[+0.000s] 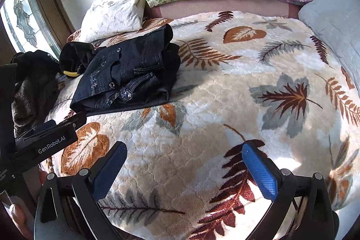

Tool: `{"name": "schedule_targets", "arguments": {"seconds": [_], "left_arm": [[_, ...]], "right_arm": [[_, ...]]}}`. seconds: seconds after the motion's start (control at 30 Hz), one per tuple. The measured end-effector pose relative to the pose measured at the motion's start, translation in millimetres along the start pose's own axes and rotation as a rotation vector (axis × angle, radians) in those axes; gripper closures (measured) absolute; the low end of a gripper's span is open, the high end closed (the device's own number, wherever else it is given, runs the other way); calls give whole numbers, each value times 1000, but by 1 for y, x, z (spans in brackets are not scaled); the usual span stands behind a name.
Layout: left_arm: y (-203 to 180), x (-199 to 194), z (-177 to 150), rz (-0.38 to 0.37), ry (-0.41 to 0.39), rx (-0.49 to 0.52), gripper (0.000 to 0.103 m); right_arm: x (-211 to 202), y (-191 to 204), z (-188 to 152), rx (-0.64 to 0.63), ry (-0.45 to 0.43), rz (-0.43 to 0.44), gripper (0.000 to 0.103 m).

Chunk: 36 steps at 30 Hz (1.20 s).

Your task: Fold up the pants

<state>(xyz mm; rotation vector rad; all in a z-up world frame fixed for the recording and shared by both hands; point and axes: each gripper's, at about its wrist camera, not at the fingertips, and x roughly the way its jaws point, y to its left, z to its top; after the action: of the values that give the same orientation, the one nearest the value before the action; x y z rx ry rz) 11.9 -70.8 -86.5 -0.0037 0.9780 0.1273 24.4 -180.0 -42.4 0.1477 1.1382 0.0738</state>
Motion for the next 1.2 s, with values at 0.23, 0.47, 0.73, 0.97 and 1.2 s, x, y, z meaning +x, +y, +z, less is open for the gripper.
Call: {"name": "schedule_targets", "arguments": {"seconds": [0.23, 0.47, 0.73, 0.97, 1.2], "left_arm": [[-3, -5, 0, -39, -10, 26, 15], [5, -3, 3, -51, -11, 11, 14], [6, 1, 4, -64, 3, 7, 14], [6, 1, 4, -89, 10, 12, 14], [2, 5, 5, -137, 28, 16, 14]], "right_arm": [[-6, 1, -2, -17, -28, -28, 0], [-2, -4, -3, 4, -10, -29, 0], [-3, 0, -4, -16, -18, -47, 0], [-1, 0, -3, -17, -10, -50, 0], [0, -1, -3, -12, -5, -52, 0]]}}
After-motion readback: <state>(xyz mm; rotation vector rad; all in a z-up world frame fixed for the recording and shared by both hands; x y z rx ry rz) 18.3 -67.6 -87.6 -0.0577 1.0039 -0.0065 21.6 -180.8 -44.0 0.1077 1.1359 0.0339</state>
